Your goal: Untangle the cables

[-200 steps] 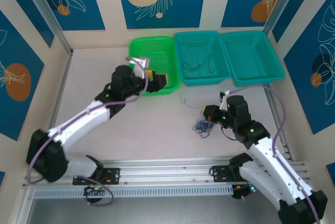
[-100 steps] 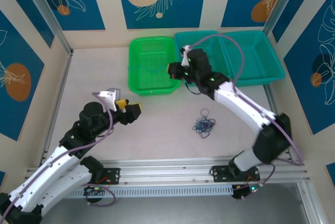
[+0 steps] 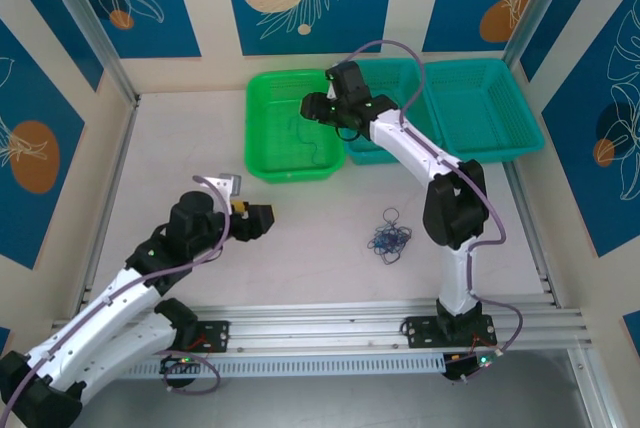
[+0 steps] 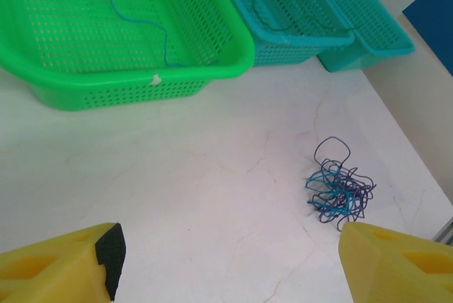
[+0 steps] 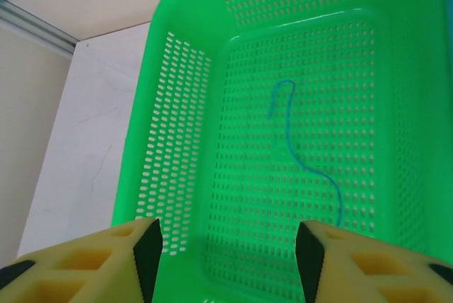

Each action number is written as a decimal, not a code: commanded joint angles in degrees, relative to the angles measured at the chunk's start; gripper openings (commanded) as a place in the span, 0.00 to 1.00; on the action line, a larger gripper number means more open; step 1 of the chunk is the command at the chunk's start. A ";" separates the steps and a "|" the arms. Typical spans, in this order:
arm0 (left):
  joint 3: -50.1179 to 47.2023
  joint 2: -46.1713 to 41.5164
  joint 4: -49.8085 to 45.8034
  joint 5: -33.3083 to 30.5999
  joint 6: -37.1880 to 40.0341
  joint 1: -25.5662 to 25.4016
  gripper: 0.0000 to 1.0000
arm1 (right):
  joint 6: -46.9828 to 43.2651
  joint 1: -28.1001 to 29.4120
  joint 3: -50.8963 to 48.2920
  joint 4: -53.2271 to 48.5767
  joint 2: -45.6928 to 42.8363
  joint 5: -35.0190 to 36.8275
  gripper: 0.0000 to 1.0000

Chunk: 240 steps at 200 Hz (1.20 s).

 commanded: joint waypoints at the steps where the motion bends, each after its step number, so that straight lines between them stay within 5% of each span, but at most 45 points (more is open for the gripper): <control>1: 0.85 1.89 1.42 2.29 -1.41 -0.35 0.80 | -2.56 -0.69 -1.99 -3.34 -6.36 -3.75 0.55; 60: 2.35 12.46 10.89 9.97 -5.45 -2.47 0.79 | -1.30 -1.55 -37.95 4.28 -38.08 -2.82 0.53; 107: 8.62 25.73 16.31 9.70 -3.46 -11.58 0.79 | 6.58 -1.90 -64.00 -3.78 -65.73 5.96 0.59; 130: 13.03 34.53 16.49 9.86 -1.02 -16.09 0.77 | 10.53 -3.72 -72.07 -7.95 -74.38 4.40 0.66; 171: 19.84 47.25 16.02 9.59 6.53 -20.92 0.75 | 13.34 -6.95 -77.54 -8.35 -71.20 -5.60 0.70; 211: 25.58 55.12 13.16 11.57 8.33 -21.12 0.73 | 12.24 -7.03 -75.73 -6.74 -60.30 -5.05 0.69; 240: 25.89 58.86 19.27 16.81 5.89 -21.80 0.69 | 12.47 -7.14 -75.60 -3.28 -55.11 -5.99 0.46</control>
